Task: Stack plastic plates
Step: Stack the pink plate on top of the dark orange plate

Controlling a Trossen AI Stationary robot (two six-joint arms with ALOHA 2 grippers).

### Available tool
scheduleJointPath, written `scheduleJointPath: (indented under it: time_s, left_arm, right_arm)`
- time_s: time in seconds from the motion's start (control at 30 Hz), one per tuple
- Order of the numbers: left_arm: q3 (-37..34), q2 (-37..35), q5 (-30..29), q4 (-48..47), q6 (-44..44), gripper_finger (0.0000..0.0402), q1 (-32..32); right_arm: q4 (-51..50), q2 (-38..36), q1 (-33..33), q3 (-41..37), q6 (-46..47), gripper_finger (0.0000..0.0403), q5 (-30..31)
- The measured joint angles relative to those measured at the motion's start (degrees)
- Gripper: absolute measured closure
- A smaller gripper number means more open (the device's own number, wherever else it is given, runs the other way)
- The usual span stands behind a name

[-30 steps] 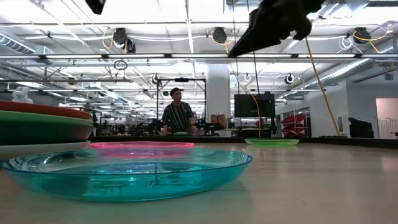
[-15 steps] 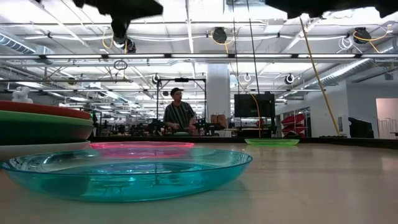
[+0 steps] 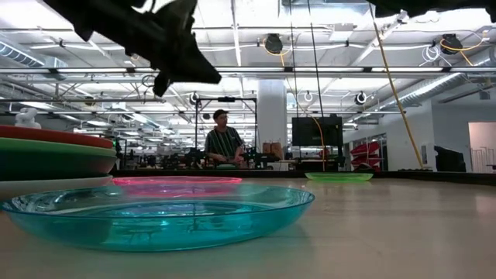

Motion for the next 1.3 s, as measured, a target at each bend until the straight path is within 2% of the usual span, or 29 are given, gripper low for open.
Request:
scheduleJointPath:
  time_s: [0.13, 0.3, 0.4, 0.5, 0.63, 0.73, 0.9, 1.1, 1.3]
  left_arm:
    - [0.22, 2.36, 1.47, 0.11, -1.30, 0.0371, 1.75]
    - [4.59, 5.73, 4.52, -2.27, 0.72, 0.0371, 2.08]
    - [8.76, 7.17, 7.48, -11.95, 4.34, 0.0371, 1.93]
    - [12.67, 8.21, 7.59, -22.07, 7.79, 0.0371, 1.64]
    - [15.79, 9.07, 10.39, -29.68, 12.29, 0.0371, 1.49]
    - [16.13, 8.95, 13.00, -29.47, 13.79, 0.0371, 1.65]
    - [16.11, 9.05, 13.18, -29.68, 14.00, 0.0371, 1.71]
    - [16.27, 12.02, 13.52, -28.36, 13.85, 0.0371, 1.41]
    - [16.13, 15.96, 13.62, -30.55, 13.73, 0.0371, 0.90]
  right_arm:
    - [-4.04, -2.56, 0.00, 0.00, 0.17, 0.0392, 0.00]
    - [-6.53, -5.59, 0.00, 0.00, 1.30, 0.0392, -0.03]
    - [-7.63, -6.42, 0.00, 0.00, 1.80, 0.0392, -0.17]
    - [-8.92, -6.56, 0.00, 0.00, 2.14, 0.0392, -0.19]
    - [-9.07, -6.56, 0.00, -0.04, 2.14, 0.0392, -1.52]
    - [-7.58, -7.09, 0.02, -1.56, 1.47, 0.0392, -3.14]
    - [-4.53, -10.02, -0.01, -4.35, 0.03, 0.0400, -2.80]
    - [-4.88, -13.62, 0.00, -4.52, 1.36, 0.0399, -2.97]
    - [-6.19, -13.85, 0.00, -4.57, 1.69, 0.0399, -2.97]
